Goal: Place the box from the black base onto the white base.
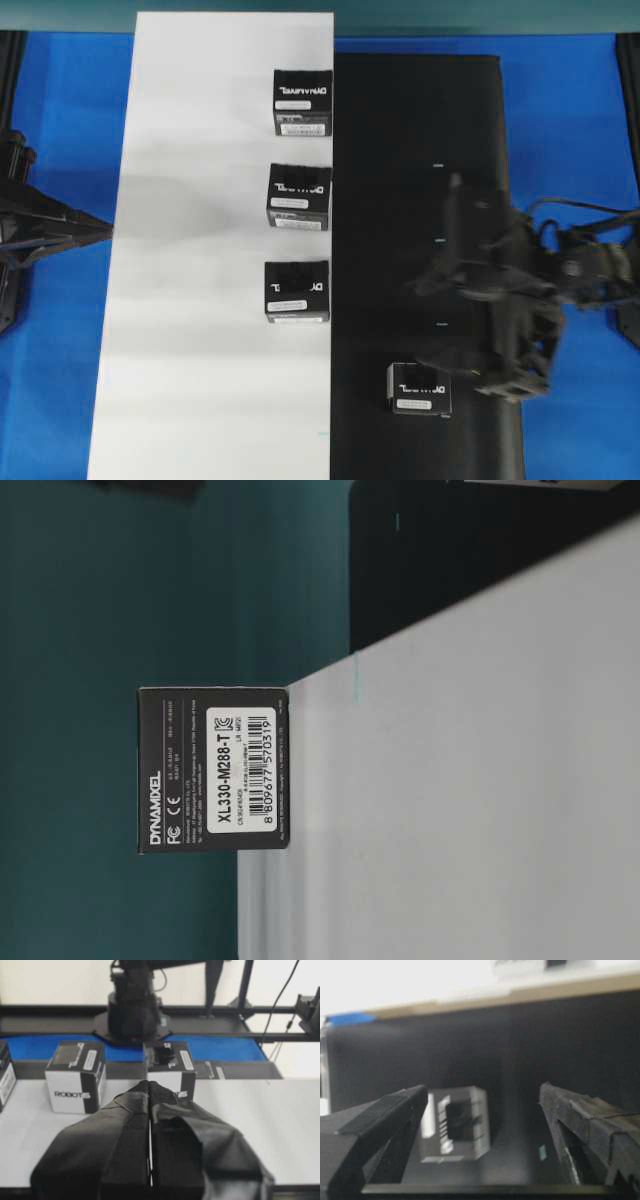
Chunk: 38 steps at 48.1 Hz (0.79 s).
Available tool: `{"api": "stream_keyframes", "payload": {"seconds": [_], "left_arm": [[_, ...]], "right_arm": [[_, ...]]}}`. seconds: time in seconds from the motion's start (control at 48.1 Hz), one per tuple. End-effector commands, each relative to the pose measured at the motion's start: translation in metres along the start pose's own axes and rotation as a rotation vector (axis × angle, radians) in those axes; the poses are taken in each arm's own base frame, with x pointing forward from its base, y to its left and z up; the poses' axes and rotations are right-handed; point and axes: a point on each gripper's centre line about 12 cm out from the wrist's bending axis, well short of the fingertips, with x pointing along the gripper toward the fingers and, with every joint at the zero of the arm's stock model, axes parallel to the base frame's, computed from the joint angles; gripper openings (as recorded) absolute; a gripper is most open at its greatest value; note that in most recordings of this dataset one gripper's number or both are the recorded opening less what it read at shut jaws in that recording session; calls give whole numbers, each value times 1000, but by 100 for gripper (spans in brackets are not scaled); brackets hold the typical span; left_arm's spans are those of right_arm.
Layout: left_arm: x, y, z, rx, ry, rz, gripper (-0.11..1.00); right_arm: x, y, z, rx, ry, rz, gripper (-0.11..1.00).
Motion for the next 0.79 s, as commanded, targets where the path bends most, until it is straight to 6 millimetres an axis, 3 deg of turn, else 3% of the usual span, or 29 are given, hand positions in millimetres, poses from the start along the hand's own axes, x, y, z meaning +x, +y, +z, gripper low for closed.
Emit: {"api": "stream_keyframes", "payload": {"seconds": [0.0, 0.52, 0.769], "left_arm": [[2, 0, 12, 0, -31, -1, -5], [2, 0, 16, -26, -38, -3, -5], [2, 0, 17, -23, -40, -1, -5]], "right_arm": [[-10, 9, -5, -23, -21, 30, 100], [-37, 41, -61, -89, 66, 118, 100], [-40, 34, -62, -118, 28, 47, 100]]}}
